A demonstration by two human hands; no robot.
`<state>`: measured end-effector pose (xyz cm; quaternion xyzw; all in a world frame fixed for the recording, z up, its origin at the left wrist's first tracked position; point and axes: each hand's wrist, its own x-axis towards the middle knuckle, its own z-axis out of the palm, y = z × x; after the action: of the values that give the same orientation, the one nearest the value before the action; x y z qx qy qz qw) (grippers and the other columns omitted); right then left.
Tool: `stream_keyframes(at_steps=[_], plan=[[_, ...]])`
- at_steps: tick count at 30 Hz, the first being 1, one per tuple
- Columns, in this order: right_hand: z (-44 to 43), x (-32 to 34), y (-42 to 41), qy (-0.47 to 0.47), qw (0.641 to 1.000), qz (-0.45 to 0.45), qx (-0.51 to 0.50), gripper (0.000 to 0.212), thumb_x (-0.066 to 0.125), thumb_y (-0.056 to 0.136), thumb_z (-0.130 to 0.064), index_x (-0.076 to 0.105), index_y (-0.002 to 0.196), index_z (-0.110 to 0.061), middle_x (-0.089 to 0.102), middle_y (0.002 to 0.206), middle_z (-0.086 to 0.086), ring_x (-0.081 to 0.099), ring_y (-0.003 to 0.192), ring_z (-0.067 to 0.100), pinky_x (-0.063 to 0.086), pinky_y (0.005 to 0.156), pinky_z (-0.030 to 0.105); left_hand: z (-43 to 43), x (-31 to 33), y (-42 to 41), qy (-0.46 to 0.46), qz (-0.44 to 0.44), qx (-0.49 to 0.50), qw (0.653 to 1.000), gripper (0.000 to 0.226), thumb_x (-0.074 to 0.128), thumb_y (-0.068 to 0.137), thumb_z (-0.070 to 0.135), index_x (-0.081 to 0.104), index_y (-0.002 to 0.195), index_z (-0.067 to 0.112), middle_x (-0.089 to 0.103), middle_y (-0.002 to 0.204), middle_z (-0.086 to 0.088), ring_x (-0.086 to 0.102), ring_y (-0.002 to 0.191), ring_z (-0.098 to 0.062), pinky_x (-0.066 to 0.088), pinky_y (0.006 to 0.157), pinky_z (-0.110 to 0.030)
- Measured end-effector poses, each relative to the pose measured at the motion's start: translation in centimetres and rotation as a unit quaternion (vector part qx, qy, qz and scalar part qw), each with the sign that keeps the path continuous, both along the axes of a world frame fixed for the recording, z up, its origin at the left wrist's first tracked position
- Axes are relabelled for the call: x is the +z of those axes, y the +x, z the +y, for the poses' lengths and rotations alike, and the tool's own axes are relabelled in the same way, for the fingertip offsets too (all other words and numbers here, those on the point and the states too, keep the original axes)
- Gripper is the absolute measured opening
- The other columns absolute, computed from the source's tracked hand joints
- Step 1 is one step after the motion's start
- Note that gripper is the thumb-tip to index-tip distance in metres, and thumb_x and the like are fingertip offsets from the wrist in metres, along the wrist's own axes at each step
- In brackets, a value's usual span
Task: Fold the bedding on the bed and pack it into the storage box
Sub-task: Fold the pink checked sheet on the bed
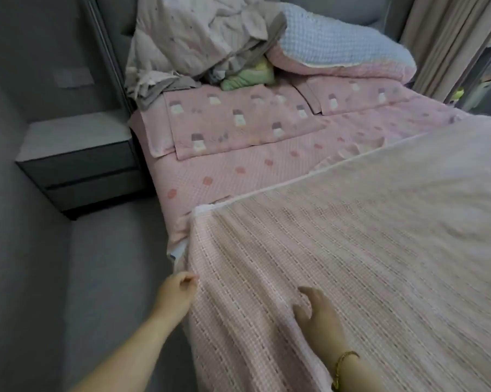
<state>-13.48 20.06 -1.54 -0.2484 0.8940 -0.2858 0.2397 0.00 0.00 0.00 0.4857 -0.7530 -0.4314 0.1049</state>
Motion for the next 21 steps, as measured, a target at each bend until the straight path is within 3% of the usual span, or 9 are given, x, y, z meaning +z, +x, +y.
stream_keyframes(at_steps=[6,8,9,11,13,14,16,19,21], plan=[[-11.5,-8.9,-3.7,0.078,0.994,0.046,0.057,0.071,0.019,0.093,-0.057,-0.010,0.147,-0.021,-0.015,0.155,-0.002,-0.016,0.142,0.014,-0.011,0.114,0.031,-9.4,-8.2,-4.4,-0.014,-0.005,0.009,1.000,0.031,0.043,0.094,0.004,0.056,0.122,0.000,0.054,0.129,-0.017,0.051,0.117,-0.028,0.036,0.092,-0.025],[-12.4,-12.0,-4.4,0.091,0.988,0.112,0.051,0.102,-0.023,0.059,-0.082,-0.019,0.144,-0.026,-0.027,0.148,-0.008,-0.025,0.137,0.009,-0.021,0.110,0.031,-11.4,-10.0,-5.4,-0.015,0.005,0.029,0.999,0.035,0.046,0.093,0.004,0.052,0.127,0.003,0.052,0.130,-0.017,0.050,0.117,-0.028,0.036,0.093,-0.027],[-12.7,-13.0,-4.7,0.104,0.985,0.125,0.051,0.115,-0.038,0.040,-0.081,-0.023,0.141,-0.027,-0.030,0.142,-0.012,-0.027,0.132,0.005,-0.026,0.106,0.028,-12.4,-10.5,-6.1,-0.014,0.019,0.036,0.999,0.036,0.047,0.092,0.003,0.051,0.127,0.003,0.054,0.127,-0.014,0.052,0.113,-0.025,0.036,0.086,-0.022],[-13.5,-15.1,-5.7,0.103,0.985,0.133,0.038,0.115,-0.045,0.031,-0.077,-0.026,0.134,-0.028,-0.032,0.135,-0.015,-0.027,0.127,0.001,-0.036,0.095,0.021,-14.3,-11.3,-8.1,0.009,0.037,0.040,0.998,0.035,0.050,0.091,0.001,0.052,0.125,0.002,0.054,0.113,-0.003,0.050,0.100,-0.016,0.029,0.071,-0.014],[-13.8,-15.8,-5.6,0.088,0.987,0.131,0.020,0.106,-0.036,0.047,-0.080,-0.018,0.137,-0.028,-0.021,0.143,-0.009,-0.020,0.133,0.003,-0.035,0.095,0.017,-14.9,-11.5,-9.0,0.030,0.030,0.030,0.999,0.036,0.058,0.088,0.013,0.054,0.123,0.006,0.056,0.109,0.000,0.051,0.099,-0.016,0.031,0.073,-0.016],[-14.1,-16.1,-5.5,0.109,0.984,0.134,0.034,0.100,-0.025,0.064,-0.079,-0.003,0.145,-0.024,-0.002,0.151,0.000,-0.006,0.139,0.008,-0.027,0.103,0.019,-15.1,-11.9,-9.1,0.030,0.022,0.028,0.999,0.041,0.062,0.083,0.026,0.057,0.121,0.009,0.059,0.110,-0.003,0.054,0.102,-0.020,0.035,0.079,-0.020],[-14.3,-16.5,-5.5,0.127,0.984,0.113,0.046,0.076,0.001,0.091,-0.062,0.034,0.138,-0.013,0.044,0.139,0.016,0.024,0.130,0.022,-0.006,0.110,0.024,-15.4,-12.2,-9.3,0.016,0.005,0.020,1.000,0.057,0.056,0.065,0.042,0.065,0.111,0.010,0.061,0.102,-0.004,0.057,0.104,-0.026,0.040,0.088,-0.029],[-14.1,-16.9,-5.6,0.114,0.982,0.137,0.056,0.063,0.009,0.096,-0.053,0.043,0.130,-0.012,0.055,0.129,0.019,0.031,0.123,0.027,-0.004,0.111,0.024,-16.0,-11.8,-10.1,0.043,0.013,0.020,0.999,0.069,0.060,0.057,0.053,0.066,0.111,0.011,0.059,0.104,0.002,0.053,0.102,-0.017,0.036,0.088,-0.023],[-14.0,-17.1,-5.8,0.111,0.978,0.173,0.046,0.062,0.008,0.096,-0.053,0.042,0.131,-0.013,0.055,0.129,0.019,0.031,0.123,0.026,-0.004,0.111,0.024,-16.9,-11.2,-11.0,0.133,0.059,0.026,0.989,0.051,0.063,0.078,0.048,0.061,0.118,0.016,0.060,0.119,-0.002,0.052,0.108,-0.013,0.035,0.094,-0.023]])
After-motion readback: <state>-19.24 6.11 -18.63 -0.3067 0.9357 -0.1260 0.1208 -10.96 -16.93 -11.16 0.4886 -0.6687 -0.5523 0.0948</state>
